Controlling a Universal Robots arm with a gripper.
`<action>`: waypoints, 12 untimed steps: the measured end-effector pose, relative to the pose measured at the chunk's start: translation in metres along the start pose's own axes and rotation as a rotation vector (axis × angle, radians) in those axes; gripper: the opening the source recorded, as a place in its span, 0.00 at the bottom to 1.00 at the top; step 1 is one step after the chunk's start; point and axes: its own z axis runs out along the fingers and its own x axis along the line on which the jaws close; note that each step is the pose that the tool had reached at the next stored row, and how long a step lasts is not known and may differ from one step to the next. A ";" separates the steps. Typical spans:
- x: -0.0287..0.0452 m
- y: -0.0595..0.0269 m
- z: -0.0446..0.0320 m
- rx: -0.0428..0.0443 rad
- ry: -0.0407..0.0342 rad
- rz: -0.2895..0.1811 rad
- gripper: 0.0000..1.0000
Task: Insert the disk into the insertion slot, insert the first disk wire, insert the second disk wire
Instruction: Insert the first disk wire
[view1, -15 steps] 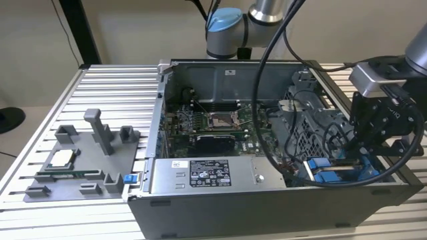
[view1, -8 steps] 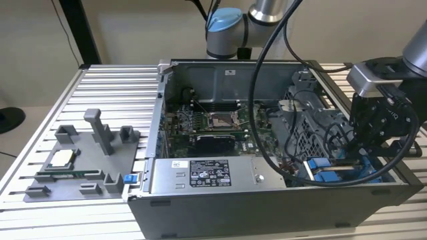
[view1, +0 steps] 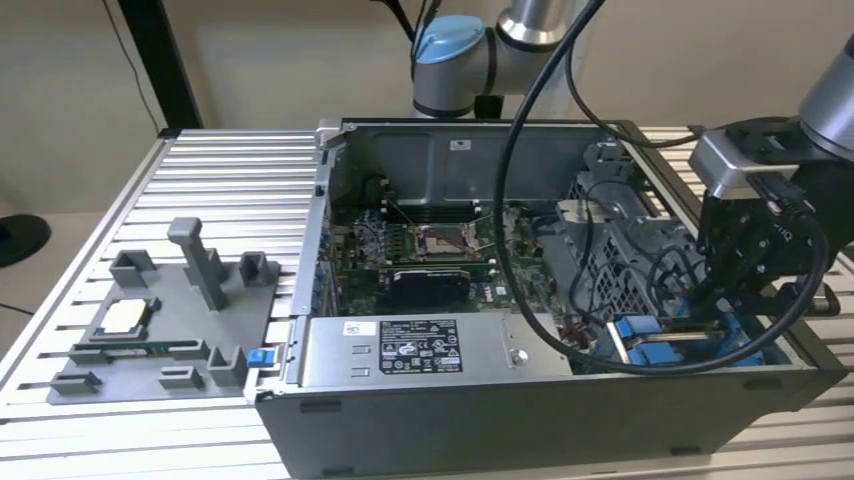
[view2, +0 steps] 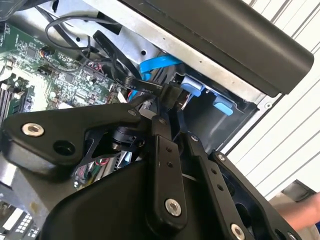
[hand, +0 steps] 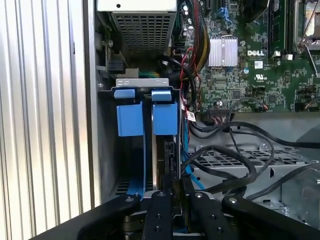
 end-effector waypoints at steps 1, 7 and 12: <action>0.0000 0.0000 0.0004 0.0014 -0.0001 0.000 0.00; -0.0001 0.0001 0.0023 0.0066 0.0001 0.001 0.00; -0.0013 0.0008 0.0067 0.0094 -0.0001 0.001 0.00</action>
